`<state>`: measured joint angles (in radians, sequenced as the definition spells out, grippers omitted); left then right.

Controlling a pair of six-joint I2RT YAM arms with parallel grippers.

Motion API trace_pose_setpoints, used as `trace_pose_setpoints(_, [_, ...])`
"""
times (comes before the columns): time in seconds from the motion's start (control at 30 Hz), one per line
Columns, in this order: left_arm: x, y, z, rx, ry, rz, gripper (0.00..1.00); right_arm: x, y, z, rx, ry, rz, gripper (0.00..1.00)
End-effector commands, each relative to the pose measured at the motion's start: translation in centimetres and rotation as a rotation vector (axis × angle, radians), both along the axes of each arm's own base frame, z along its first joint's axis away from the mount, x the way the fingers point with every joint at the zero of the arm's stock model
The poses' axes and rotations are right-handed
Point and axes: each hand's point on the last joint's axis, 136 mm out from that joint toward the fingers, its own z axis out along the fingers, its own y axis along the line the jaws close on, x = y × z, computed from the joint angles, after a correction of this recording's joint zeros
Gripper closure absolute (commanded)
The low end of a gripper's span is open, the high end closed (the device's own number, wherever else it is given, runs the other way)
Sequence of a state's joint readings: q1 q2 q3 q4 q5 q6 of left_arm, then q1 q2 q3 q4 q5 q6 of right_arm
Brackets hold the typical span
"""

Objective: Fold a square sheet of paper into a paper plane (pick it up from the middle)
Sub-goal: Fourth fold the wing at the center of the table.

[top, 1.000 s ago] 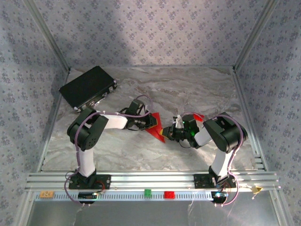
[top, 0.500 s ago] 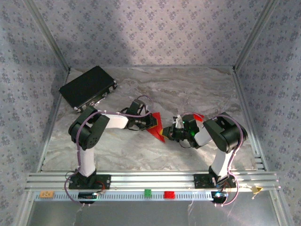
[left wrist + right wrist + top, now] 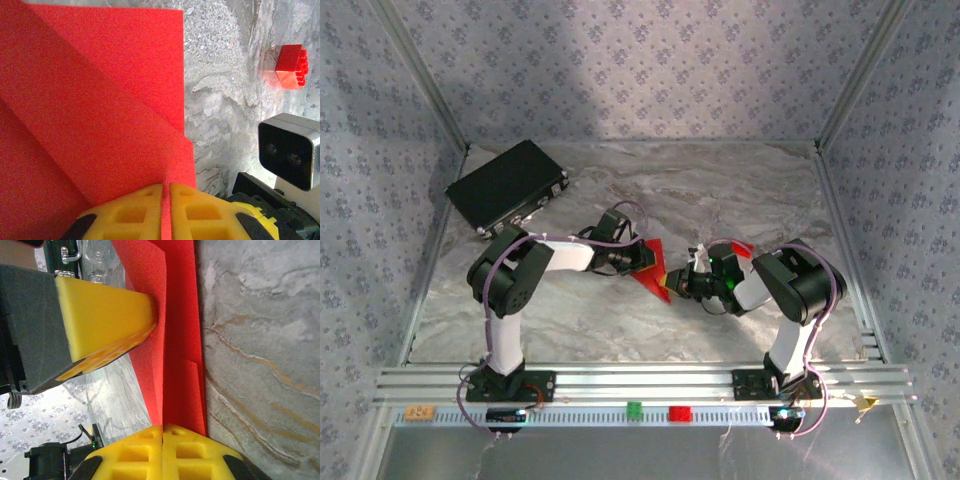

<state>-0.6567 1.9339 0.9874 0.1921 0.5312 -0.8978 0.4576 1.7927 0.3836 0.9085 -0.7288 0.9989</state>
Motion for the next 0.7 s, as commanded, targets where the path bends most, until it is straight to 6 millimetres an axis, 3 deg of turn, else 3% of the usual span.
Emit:
trace_pose_setpoints(0.0, [-0.3, -0.4, -0.3, 0.009, 0.001, -0.038, 0.88, -0.6, -1.5, -2.0, -0.071, 0.065, -0.045, 0.91])
trace_pose_setpoints(0.2, [-0.3, -0.6, -0.5, 0.008, 0.000, -0.047, 0.88, -0.9, -1.6, -1.9, -0.098, 0.058, -0.038, 0.88])
trace_pose_setpoints(0.67, [-0.5, -1.1, -0.6, 0.015, -0.001, -0.072, 0.88, -1.4, -2.3, -3.3, -0.149, 0.098, -0.062, 0.98])
